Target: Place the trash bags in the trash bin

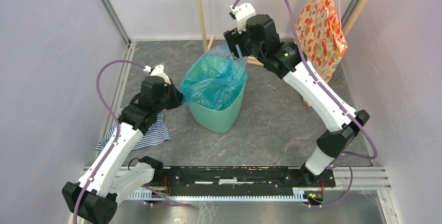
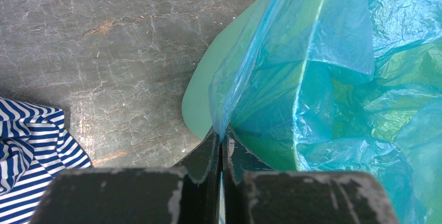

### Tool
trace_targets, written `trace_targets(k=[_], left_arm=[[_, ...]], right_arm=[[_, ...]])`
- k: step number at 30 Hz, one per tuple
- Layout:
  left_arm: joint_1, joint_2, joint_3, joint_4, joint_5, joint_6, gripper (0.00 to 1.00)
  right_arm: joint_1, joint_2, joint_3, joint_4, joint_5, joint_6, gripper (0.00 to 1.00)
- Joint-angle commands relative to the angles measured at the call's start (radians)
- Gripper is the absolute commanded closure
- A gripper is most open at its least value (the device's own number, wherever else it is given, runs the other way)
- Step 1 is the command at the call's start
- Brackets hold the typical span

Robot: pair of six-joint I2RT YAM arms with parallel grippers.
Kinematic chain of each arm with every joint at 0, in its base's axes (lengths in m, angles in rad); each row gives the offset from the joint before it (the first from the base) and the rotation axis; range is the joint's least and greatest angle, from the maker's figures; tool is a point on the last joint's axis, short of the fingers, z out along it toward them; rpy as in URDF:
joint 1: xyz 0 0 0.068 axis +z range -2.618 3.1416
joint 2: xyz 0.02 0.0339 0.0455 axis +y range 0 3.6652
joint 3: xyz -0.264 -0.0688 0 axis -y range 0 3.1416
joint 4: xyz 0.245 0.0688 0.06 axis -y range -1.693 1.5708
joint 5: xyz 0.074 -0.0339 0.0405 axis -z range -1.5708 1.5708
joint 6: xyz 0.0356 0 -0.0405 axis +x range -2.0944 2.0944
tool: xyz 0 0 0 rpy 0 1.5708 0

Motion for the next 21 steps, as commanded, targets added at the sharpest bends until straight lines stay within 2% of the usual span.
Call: trace_targets(k=[1,6,11,16,19,21], left_arm=[[0.004,-0.01,0.001,0.04,0.007,-0.012,0.93],[0.004,-0.009,0.004,0.034,0.005,-0.01,0.93],[0.004,-0.009,0.006,0.036,0.008,-0.011,0.93],[0.004,-0.015,0.004,0.035,0.008,-0.012,0.93],[0.005,-0.016,0.003,0.035,0.007,-0.012,0.93],[0.004,-0.015,0.003,0.036,0.007,-0.012,0.93]], right_arm=[[-0.006,-0.091,-0.084,-0.051,0.011,0.064,0.17],[-0.008,-0.175,-0.222,-0.017,-0.078,0.115,0.17],[-0.008,-0.21,-0.307,0.022,-0.097,0.161,0.2],[-0.011,-0.237,-0.365,0.071,-0.11,0.207,0.32],[-0.01,-0.243,-0.366,0.072,-0.13,0.214,0.47],[-0.011,-0.248,-0.356,0.055,-0.128,0.212,0.62]])
